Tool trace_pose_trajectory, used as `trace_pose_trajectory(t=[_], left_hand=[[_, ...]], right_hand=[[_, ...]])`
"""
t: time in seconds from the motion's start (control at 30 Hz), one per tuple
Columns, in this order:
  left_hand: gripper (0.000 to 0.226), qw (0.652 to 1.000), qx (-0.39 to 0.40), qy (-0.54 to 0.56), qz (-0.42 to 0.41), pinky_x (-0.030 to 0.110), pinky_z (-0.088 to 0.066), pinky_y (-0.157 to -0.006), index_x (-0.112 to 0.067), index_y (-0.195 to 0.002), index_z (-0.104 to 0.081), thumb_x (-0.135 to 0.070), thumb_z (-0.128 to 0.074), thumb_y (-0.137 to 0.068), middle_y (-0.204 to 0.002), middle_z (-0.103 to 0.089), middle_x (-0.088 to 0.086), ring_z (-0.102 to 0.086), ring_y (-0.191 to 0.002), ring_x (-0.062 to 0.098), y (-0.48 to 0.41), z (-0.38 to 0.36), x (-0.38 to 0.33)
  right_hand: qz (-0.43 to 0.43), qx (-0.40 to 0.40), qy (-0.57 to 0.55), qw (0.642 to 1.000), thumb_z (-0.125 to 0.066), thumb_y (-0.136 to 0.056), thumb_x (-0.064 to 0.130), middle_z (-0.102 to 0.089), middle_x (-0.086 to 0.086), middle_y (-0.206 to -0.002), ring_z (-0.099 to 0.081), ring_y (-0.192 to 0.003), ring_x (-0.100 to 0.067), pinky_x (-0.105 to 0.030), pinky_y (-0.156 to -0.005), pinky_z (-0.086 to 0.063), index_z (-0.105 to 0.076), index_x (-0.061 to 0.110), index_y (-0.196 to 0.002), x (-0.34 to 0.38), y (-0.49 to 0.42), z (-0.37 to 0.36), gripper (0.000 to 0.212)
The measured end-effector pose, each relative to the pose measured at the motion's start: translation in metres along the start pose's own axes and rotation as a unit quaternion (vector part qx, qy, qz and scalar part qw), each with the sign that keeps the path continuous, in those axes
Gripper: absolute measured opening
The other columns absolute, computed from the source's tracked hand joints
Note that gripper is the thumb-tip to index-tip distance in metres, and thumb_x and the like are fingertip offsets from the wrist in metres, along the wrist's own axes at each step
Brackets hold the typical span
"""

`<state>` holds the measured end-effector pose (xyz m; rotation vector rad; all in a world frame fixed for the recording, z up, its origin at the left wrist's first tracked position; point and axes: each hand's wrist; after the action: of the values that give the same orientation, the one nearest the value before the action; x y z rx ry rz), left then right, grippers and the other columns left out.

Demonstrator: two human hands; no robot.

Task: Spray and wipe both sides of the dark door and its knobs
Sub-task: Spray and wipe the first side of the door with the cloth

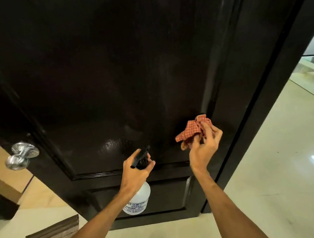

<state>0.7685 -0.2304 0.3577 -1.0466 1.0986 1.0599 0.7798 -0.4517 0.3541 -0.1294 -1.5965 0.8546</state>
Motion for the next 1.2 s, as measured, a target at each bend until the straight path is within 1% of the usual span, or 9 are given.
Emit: trace_pose_trajectory(t=[0.2, 0.43, 0.53, 0.67, 0.77, 0.9, 1.0, 1.07, 1.2], left_hand=[[0.015, 1.0, 0.03, -0.004, 0.002, 0.019, -0.047, -0.05, -0.013, -0.093, -0.07, -0.003, -0.08, -0.088, -0.085, -0.07, 0.007, -0.063, -0.069, 0.01, 0.003, -0.026, 0.004], [0.014, 0.998, 0.051, -0.012, -0.028, 0.02, -0.051, -0.054, -0.01, -0.094, -0.069, 0.0, -0.078, -0.088, -0.085, -0.069, 0.011, -0.061, -0.066, 0.005, -0.007, -0.048, -0.008], [0.014, 0.998, 0.065, -0.012, -0.017, 0.02, -0.051, -0.055, -0.01, -0.095, -0.069, -0.001, -0.078, -0.089, -0.087, -0.069, 0.011, -0.06, -0.064, 0.002, -0.003, -0.062, -0.006], [0.013, 0.998, 0.068, -0.001, -0.012, 0.02, -0.051, -0.056, -0.011, -0.095, -0.07, -0.003, -0.078, -0.089, -0.087, -0.069, 0.011, -0.061, -0.066, 0.004, -0.008, -0.069, -0.006], [0.012, 0.998, 0.066, -0.004, -0.009, 0.019, -0.05, -0.055, -0.011, -0.096, -0.07, -0.004, -0.078, -0.09, -0.088, -0.07, 0.012, -0.06, -0.064, 0.003, -0.014, -0.073, -0.005], [0.012, 0.998, 0.065, -0.015, 0.001, 0.017, -0.049, -0.054, -0.01, -0.095, -0.07, -0.003, -0.077, -0.09, -0.087, -0.07, 0.011, -0.058, -0.06, 0.002, -0.011, -0.077, 0.006], [0.012, 0.998, 0.061, -0.01, 0.017, 0.016, -0.049, -0.054, -0.011, -0.094, -0.071, -0.004, -0.078, -0.089, -0.084, -0.07, 0.004, -0.061, -0.066, 0.003, -0.008, -0.083, 0.012], [0.011, 0.998, 0.066, -0.011, 0.013, 0.014, -0.048, -0.056, -0.01, -0.092, -0.07, -0.003, -0.078, -0.089, -0.08, -0.068, 0.003, -0.06, -0.064, 0.005, -0.01, -0.088, 0.013], [0.011, 0.998, 0.061, -0.011, -0.001, 0.011, -0.045, -0.056, -0.008, -0.091, -0.069, -0.002, -0.077, -0.089, -0.078, -0.067, 0.002, -0.058, -0.063, 0.005, -0.014, -0.093, 0.01]], right_hand=[[-0.174, 0.051, 0.072, 0.981, -0.057, -0.076, -0.022, -0.057, -0.006, -0.104, -0.065, -0.095, -0.028, -0.045, -0.093, -0.055, -0.074, 0.015, -0.109, -0.043, 0.053, 0.017, 0.053], [-0.003, -0.012, 0.006, 1.0, -0.062, -0.084, -0.014, -0.053, -0.008, -0.114, -0.061, -0.1, -0.016, -0.018, -0.084, -0.053, -0.072, 0.004, -0.12, -0.004, -0.026, 0.026, 0.042], [-0.149, -0.028, 0.083, 0.985, -0.057, -0.08, -0.014, -0.055, -0.013, -0.123, -0.06, -0.11, -0.023, -0.027, -0.093, -0.05, -0.068, 0.009, -0.118, -0.055, 0.002, 0.041, 0.045], [-0.326, -0.04, 0.048, 0.943, -0.056, -0.084, -0.007, -0.062, -0.011, -0.105, -0.068, -0.085, -0.026, -0.033, -0.082, -0.058, -0.068, 0.024, -0.091, -0.081, 0.012, 0.048, 0.034], [-0.228, -0.121, 0.001, 0.966, -0.05, -0.078, -0.015, -0.055, -0.014, -0.109, -0.062, -0.09, -0.024, -0.033, -0.086, -0.055, -0.069, 0.007, -0.099, -0.048, -0.039, 0.051, 0.036], [-0.112, -0.104, -0.005, 0.988, -0.051, -0.083, -0.018, -0.05, -0.015, -0.128, -0.056, -0.114, -0.017, -0.008, -0.088, -0.049, -0.067, 0.002, -0.122, -0.041, -0.06, 0.056, 0.047], [-0.31, -0.118, 0.009, 0.943, -0.057, -0.09, -0.007, -0.059, -0.016, -0.116, -0.064, -0.103, -0.029, -0.024, -0.081, -0.052, -0.062, 0.017, -0.109, -0.089, -0.019, 0.059, 0.031], [-0.51, -0.096, -0.032, 0.854, -0.059, -0.099, 0.004, -0.066, -0.02, -0.095, -0.066, -0.076, -0.032, -0.032, -0.059, -0.055, -0.05, 0.021, -0.09, -0.114, 0.001, 0.063, 0.021], [-0.535, -0.121, -0.098, 0.831, -0.059, -0.093, -0.005, -0.069, -0.024, -0.112, -0.067, -0.081, -0.026, -0.03, -0.061, -0.052, -0.051, 0.019, -0.084, -0.115, -0.004, 0.051, 0.027]])
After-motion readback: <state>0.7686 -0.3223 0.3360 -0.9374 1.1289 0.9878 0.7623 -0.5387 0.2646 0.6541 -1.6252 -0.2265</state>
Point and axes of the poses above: each hand's wrist, its own y-axis away from the middle knuckle, its own z-axis out of the back of the hand, x = y × z
